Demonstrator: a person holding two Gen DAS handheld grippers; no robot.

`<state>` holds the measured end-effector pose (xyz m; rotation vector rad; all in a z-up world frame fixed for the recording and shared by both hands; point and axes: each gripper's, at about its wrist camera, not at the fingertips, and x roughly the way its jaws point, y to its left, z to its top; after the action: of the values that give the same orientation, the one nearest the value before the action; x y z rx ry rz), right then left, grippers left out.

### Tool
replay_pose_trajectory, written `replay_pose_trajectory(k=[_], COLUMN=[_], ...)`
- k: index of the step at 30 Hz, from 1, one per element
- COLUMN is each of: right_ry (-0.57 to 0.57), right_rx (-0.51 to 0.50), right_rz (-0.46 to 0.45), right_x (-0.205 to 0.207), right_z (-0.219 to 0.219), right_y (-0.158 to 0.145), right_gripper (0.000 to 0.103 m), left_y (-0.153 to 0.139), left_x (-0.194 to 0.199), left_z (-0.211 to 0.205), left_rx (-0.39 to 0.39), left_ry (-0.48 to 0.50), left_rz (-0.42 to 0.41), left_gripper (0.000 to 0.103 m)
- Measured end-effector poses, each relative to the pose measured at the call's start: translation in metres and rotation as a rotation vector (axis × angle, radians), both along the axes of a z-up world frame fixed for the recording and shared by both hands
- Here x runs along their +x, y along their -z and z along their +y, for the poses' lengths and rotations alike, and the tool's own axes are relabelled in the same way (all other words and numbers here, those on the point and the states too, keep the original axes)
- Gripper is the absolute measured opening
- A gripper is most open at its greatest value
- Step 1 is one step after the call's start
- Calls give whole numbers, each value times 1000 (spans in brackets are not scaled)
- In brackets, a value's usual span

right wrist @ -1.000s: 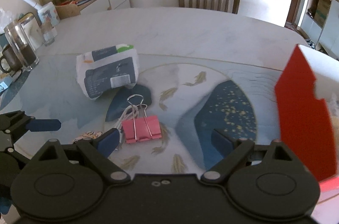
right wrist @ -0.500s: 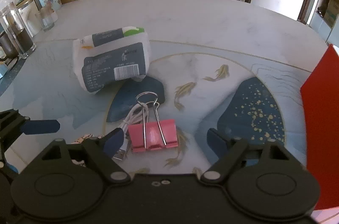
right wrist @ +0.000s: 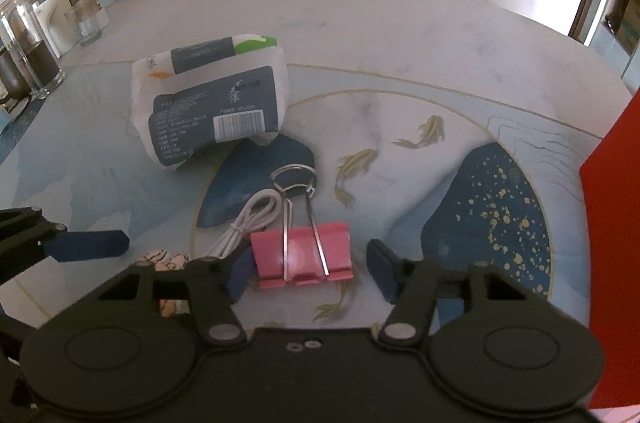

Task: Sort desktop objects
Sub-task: 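Move left tool toward cartoon-face plush charm while right tool approaches pink binder clip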

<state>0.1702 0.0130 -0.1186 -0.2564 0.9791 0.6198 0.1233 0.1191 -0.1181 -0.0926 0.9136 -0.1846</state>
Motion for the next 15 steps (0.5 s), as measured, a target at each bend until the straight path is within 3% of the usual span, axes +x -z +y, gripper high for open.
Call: replay_pose_trajectory(k=[3, 8, 15], right_ry=[3, 26, 39], right_rx=[-7, -14, -17], right_rz=[-5, -10, -8], right_x=[1, 4, 2], right_z=[-1, -10, -18], right_y=[0, 0, 0], right_gripper=[51, 50, 50], left_y=[0, 1, 1], left_x=[0, 0, -1], left_z=[0, 0, 1], left_rx=[0, -4, -7], left_ry=[-4, -9, -22], left_rz=[0, 7, 12], left_gripper=[67, 53, 51])
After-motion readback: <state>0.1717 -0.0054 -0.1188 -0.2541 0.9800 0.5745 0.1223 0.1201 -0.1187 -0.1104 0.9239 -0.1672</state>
